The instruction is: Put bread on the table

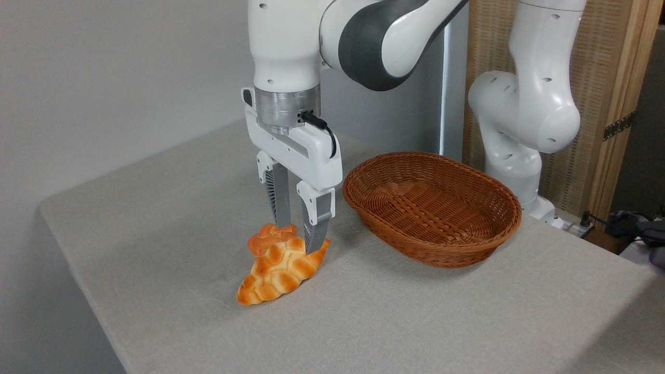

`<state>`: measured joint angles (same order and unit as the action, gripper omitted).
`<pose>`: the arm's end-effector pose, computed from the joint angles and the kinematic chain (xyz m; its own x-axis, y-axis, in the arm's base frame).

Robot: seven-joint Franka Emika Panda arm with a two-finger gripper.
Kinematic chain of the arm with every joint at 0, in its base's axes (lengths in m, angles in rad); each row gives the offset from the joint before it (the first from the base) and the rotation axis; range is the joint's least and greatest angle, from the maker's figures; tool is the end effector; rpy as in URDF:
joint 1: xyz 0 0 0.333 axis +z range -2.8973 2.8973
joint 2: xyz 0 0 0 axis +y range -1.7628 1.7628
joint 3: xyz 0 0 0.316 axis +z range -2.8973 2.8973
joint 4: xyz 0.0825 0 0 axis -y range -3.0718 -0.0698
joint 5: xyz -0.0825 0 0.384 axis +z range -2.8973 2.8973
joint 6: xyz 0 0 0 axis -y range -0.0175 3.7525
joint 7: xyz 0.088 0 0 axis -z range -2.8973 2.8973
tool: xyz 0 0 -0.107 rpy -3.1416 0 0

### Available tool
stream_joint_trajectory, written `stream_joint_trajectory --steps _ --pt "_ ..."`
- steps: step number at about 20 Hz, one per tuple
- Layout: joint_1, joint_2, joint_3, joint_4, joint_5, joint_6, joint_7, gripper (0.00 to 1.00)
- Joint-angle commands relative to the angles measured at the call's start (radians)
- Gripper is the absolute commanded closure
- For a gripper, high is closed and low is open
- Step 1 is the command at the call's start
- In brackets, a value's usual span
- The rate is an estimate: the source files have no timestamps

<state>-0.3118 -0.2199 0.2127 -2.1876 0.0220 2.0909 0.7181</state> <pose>0.4970 -0.0436 0.4891 0.6693 -0.7354 0.1061 -0.7341 -0.6766 -0.0585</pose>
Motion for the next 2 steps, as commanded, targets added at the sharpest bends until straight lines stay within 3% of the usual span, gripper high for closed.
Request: stream_joint_trajectory --steps 1,2 --pt "-0.006 0.002 0.004 0.011 -0.008 -0.003 -0.014 0.0" --pt "-0.006 0.002 0.004 0.011 -0.008 -0.003 -0.014 0.0"
